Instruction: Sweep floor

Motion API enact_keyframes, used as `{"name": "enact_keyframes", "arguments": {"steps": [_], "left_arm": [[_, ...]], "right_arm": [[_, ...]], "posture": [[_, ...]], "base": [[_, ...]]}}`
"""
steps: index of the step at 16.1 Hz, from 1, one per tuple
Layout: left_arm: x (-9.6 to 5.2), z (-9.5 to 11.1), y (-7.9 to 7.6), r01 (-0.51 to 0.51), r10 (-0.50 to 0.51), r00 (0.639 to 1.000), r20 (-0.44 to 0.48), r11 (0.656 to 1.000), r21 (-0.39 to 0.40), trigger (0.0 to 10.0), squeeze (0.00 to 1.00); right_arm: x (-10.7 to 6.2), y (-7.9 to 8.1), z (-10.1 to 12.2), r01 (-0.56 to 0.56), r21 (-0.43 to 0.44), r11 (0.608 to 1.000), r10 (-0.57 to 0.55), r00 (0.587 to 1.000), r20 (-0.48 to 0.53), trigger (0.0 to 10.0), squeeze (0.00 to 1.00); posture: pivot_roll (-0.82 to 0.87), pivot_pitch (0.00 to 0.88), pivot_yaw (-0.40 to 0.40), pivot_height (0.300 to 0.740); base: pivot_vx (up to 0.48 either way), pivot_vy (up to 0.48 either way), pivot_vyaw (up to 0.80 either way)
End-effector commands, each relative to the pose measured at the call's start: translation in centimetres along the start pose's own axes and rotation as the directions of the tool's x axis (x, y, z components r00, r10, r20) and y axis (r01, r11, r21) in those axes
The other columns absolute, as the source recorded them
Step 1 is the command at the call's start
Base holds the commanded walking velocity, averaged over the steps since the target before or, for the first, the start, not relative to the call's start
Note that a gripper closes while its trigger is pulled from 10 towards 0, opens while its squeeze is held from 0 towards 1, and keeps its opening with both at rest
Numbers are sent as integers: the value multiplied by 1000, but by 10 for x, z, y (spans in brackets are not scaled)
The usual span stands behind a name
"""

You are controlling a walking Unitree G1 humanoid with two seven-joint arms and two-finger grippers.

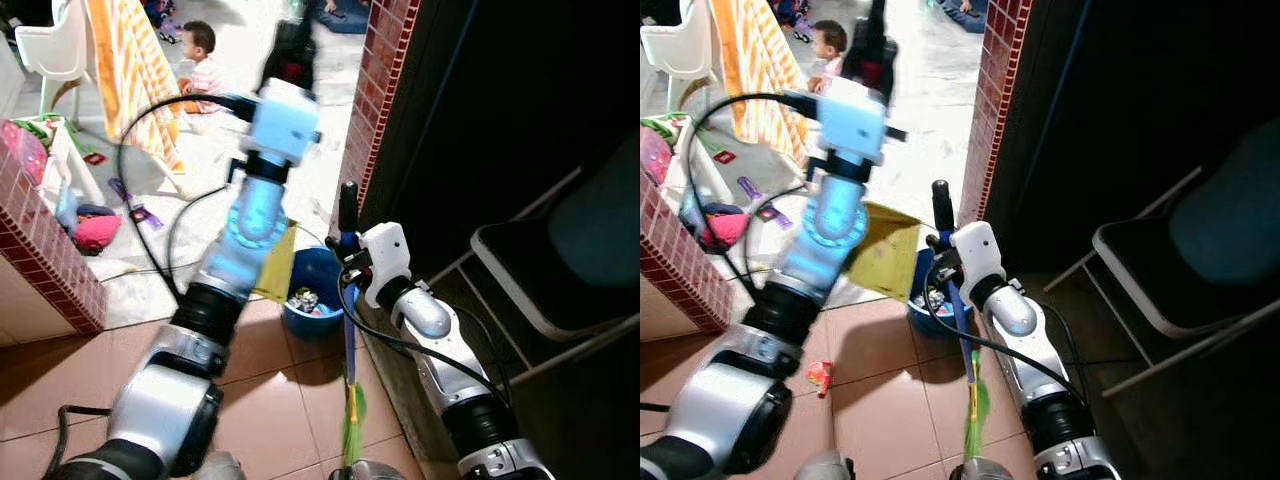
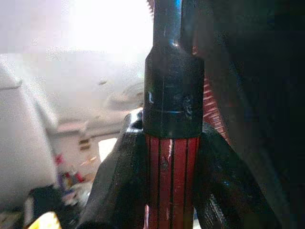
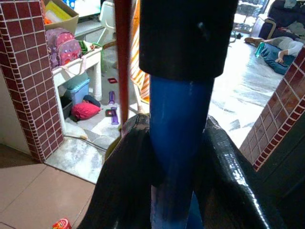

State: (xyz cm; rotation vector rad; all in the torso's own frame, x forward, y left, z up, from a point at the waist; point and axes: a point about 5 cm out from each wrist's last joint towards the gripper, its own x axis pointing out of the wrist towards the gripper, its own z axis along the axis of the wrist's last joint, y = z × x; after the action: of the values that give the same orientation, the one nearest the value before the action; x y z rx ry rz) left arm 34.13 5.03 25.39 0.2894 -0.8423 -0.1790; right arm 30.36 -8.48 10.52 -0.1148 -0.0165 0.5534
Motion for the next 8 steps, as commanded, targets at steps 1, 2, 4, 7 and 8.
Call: {"name": "enact_keyframes", "arguments": {"steps": [1, 2, 4, 7, 8], "left_arm": [[4, 15, -9, 38, -36, 995, 93, 999, -18, 10000, 0], [1, 17, -20, 71, -67, 992, 104, 997, -38, 10000, 0], [-4, 18, -31, 108, -102, 988, 118, 993, -44, 10000, 0], [-13, 19, -46, 155, -145, 982, 119, 985, -76, 10000, 0], [-16, 21, -52, 183, -171, 976, 133, 980, -83, 10000, 0]], "right_arm": [[1, -3, 12, 7, -20, 1000, -6, 999, 47, 10000, 0], [2, -3, 13, 9, -24, 1000, -7, 999, 49, 10000, 0], [2, -4, 14, 10, -26, 1000, -8, 999, 51, 10000, 0], [3, -4, 15, 11, -30, 999, -9, 998, 56, 10000, 0], [3, -4, 15, 13, -32, 999, -11, 998, 60, 10000, 0]], "posture": [[-112, 22, -44, 740], [-117, 22, -41, 740], [-119, 22, -40, 740], [-119, 20, -38, 740], [-119, 19, -38, 740]], "base": [[0, 0, 0], [0, 0, 0], [0, 0, 0], [0, 0, 0], [0, 0, 0]]}}
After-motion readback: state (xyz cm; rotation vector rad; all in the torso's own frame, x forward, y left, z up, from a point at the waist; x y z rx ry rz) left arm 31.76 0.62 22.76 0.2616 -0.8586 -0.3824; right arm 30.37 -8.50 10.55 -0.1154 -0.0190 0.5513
